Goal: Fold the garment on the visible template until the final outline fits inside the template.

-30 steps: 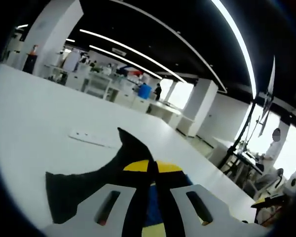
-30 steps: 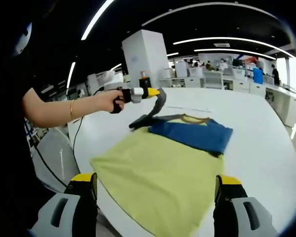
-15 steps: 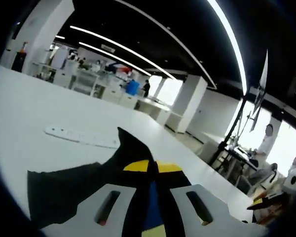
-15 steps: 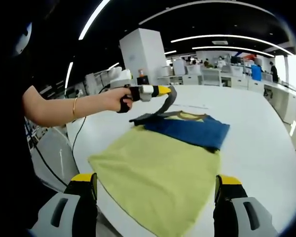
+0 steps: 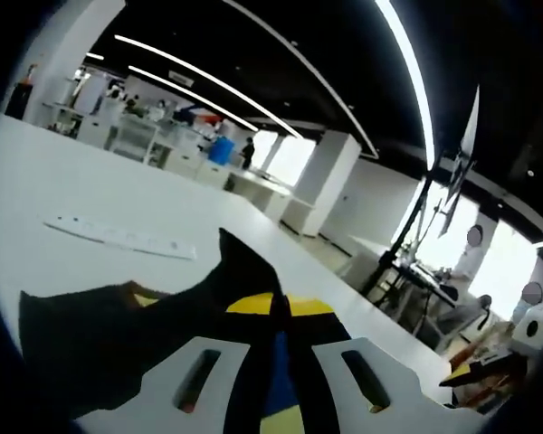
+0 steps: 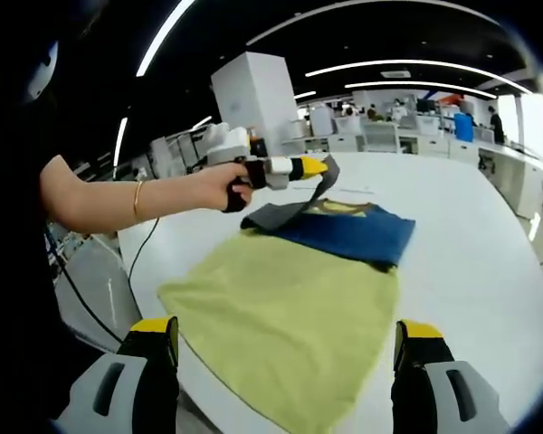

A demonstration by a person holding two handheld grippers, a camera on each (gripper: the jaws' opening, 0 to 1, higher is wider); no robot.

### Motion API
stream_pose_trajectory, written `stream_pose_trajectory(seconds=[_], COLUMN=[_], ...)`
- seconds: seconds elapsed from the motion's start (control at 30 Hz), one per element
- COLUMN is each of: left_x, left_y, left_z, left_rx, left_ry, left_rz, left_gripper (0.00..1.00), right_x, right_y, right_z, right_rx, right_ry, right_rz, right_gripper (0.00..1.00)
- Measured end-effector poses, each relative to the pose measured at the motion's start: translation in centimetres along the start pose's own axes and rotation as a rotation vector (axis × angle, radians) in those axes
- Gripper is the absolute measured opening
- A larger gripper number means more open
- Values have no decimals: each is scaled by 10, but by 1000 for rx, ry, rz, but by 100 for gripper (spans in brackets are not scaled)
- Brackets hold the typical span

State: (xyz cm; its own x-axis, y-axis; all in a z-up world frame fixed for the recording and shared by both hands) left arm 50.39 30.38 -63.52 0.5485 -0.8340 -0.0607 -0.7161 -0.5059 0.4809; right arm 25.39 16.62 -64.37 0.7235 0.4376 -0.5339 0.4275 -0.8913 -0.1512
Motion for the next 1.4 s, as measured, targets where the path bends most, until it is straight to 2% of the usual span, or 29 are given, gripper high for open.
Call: stream_pose_trajectory(seconds=[0.23,0.5,0.7,0.97,1.2,1.3,1.33,1.4], left_x=[13,31,42,53,57,59,59,58], left_y=[12,28,35,49,45,47,49,54], left_z=[17,23,44,65,83,91,93,92], left_rx=[-13,-5,20,0,27,48,53,5], left_ry=[-38,-60,-134,-184,-251,-277,-289,-275], left_rz=[52,102,113,139,117,132,143,165], left_gripper=[1,1,1,1,1,5,10,19], right_x=[1,0,0,0,1,2,2,2], right_y=[2,5,6,9,9,9,8,9], right_z=[2,5,7,10,9,8,7,7], right_rx=[7,20,25,35,33,32,31,28], right_ry=[-1,-2,-3,-7,-3,0,2,2], right_rz=[2,4,4,5,0,-2,-3,-6], right_gripper=[99,99,99,99,99,99,99,99])
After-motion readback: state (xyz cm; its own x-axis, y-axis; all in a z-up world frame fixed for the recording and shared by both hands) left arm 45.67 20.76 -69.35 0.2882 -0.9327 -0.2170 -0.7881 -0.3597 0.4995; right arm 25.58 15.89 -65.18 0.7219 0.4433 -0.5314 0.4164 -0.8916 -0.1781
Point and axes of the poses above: the point that each gripper's makers call its tool centre point, and the gripper's own axes: x roughly forward along the fingers, y roughly to its right, z roughly out of its underside, the point moved 6 cm from there along -x, roughly backward along the fingers, and after that the axes turned 8 degrees about z, right-handed, at the moved point
